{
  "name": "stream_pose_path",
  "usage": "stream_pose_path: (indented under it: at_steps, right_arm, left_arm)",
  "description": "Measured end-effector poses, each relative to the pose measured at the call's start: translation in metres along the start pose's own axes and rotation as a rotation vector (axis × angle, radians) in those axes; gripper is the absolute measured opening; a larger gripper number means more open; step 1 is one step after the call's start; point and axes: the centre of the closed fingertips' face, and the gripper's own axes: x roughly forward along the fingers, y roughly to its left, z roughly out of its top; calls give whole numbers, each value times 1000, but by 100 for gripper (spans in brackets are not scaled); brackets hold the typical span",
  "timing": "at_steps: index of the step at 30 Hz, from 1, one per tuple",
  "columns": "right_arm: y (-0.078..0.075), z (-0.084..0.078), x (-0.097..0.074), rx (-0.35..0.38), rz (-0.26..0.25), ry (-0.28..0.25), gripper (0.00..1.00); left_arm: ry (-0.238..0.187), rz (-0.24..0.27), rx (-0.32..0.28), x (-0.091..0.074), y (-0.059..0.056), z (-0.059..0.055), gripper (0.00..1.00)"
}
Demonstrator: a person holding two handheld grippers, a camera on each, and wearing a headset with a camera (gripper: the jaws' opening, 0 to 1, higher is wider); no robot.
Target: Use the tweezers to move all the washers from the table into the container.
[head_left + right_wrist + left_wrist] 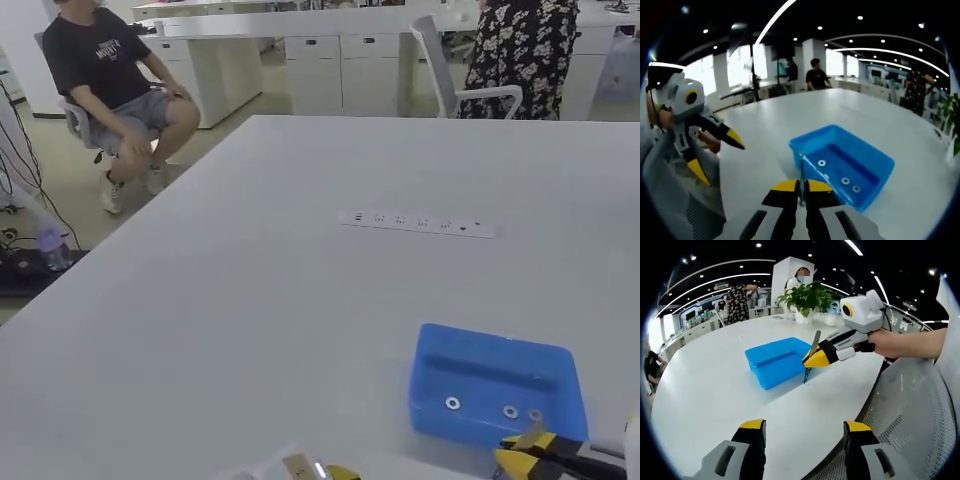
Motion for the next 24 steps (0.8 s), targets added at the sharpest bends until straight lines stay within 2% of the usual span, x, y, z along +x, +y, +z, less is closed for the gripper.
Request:
stream_pose_path:
  at_steps: [8, 12, 15, 19, 21, 24]
  right_arm:
    - [2, -7, -11, 41, -1, -1, 2]
    - [2, -4, -14, 89, 9, -14, 4]
    - [1, -6, -12, 68, 3, 3, 4]
    - [2, -4, -11, 66, 6, -5, 4]
    - [3, -7, -10, 42, 4, 21, 4]
    - [6, -8, -9, 34, 16, 22, 4]
  left_arm:
    - [0, -2, 1, 0, -1, 0, 62]
    - [1, -4, 3, 0, -1, 0, 62]
    - [2, -4, 7, 0, -1, 0, 62]
    - [3, -5, 7, 0, -1, 0, 62]
    - [5, -4, 6, 0, -1, -1, 62]
    - [7, -7, 9, 1, -2, -1, 62]
